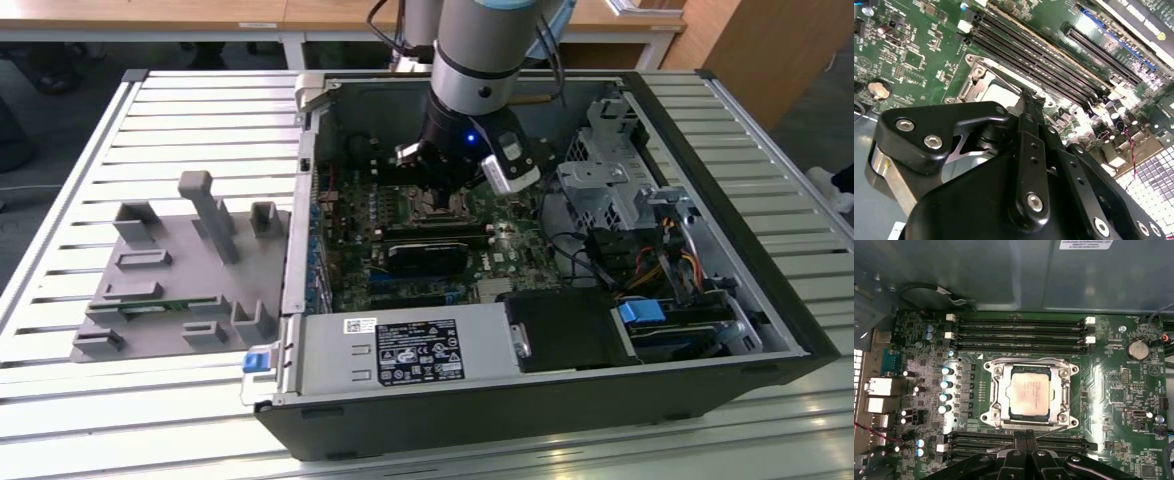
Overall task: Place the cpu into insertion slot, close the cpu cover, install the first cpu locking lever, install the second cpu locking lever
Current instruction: 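Install the second cpu locking lever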
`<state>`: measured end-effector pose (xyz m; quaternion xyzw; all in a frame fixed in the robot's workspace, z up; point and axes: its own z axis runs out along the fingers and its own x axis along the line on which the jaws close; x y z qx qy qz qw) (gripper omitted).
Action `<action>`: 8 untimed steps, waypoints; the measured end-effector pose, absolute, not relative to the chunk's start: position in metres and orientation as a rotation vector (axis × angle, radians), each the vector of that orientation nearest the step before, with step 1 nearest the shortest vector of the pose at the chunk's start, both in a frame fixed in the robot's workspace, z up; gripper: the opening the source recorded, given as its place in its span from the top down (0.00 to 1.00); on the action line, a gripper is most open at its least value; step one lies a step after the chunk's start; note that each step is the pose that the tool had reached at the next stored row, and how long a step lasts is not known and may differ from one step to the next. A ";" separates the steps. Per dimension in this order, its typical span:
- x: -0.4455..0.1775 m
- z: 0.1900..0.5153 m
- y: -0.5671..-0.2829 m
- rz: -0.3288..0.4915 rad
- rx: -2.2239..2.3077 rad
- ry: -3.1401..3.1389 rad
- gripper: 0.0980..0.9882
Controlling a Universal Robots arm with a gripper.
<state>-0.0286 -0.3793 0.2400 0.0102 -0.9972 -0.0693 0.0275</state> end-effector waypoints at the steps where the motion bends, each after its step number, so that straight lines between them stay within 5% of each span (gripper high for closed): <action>1: -0.030 0.240 -0.379 -0.214 0.032 -3.079 0.99; 8: -0.039 0.233 -0.380 -0.214 0.032 -3.079 0.99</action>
